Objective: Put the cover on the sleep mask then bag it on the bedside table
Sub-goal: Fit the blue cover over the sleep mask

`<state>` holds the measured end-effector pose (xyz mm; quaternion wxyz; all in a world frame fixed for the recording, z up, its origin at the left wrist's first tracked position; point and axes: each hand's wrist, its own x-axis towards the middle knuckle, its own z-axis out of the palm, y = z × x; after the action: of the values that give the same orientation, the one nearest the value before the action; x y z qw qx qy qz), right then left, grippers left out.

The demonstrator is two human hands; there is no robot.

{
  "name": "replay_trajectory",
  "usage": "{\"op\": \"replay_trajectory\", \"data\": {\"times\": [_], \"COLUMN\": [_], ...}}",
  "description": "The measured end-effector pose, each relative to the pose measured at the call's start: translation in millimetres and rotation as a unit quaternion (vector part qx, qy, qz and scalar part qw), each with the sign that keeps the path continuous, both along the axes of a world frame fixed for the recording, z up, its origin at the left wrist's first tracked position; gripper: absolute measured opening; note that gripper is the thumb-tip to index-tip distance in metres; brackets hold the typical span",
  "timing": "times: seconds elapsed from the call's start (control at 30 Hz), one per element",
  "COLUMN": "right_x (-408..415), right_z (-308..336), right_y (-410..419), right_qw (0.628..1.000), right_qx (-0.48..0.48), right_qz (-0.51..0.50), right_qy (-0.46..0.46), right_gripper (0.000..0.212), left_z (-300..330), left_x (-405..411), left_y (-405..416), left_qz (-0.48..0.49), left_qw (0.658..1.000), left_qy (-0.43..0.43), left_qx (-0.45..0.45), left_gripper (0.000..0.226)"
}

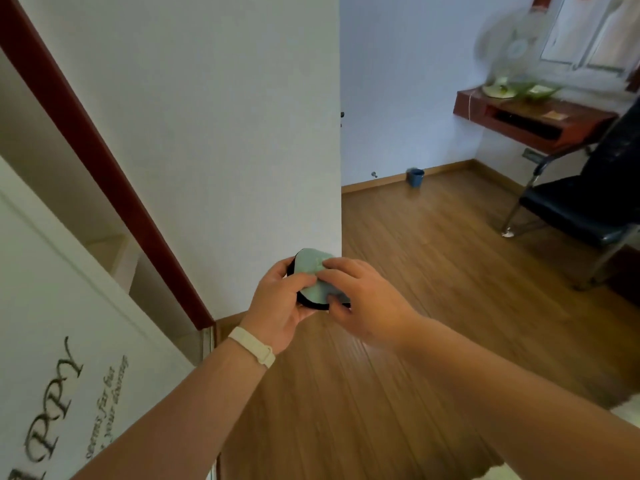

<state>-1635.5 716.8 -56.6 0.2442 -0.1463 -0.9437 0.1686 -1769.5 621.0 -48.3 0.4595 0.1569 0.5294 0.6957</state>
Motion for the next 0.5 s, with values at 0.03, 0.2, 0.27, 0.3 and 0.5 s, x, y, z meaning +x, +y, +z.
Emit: {"op": "replay_trajectory", "data": {"times": [0.03, 0.2, 0.27, 0.3, 0.5], "right_x": [-10.5, -32.6, -29.5, -26.0, 3.5], "right_z": [1.2, 11.1, 10.8, 9.6, -0.1], "right_y": [8.3, 60.1, 82.5, 93.2, 175.3], "right_qw": [1.0, 0.998, 0.996, 0.995, 0.988], "right_qx": [0.002, 0.014, 0.012, 0.009, 0.008], "right_qz": [-0.011, -0.057, -0.085, -0.097, -0.156], "right_qy": [0.0, -0.018, -0.018, -0.018, -0.007], "right_gripper": [0.043, 0.044, 0.044, 0.044, 0.044], "left_z": [2.2, 2.7, 0.0, -2.1, -6.4], "left_x": [-13.0, -46.3, -47.7, -46.2, -23.9], "left_y": [11.3, 78.3, 107.9, 123.3, 224.1], "left_qz": [-0.012, -0.061, -0.086, -0.099, -0.163], "left_qw": [1.0, 0.998, 0.996, 0.995, 0.986], "left_qy": [0.005, -0.001, -0.011, -0.016, -0.013], "left_qx": [-0.002, 0.002, 0.004, 0.004, -0.004], "left_gripper": [0.036, 0.035, 0.033, 0.032, 0.032]}}
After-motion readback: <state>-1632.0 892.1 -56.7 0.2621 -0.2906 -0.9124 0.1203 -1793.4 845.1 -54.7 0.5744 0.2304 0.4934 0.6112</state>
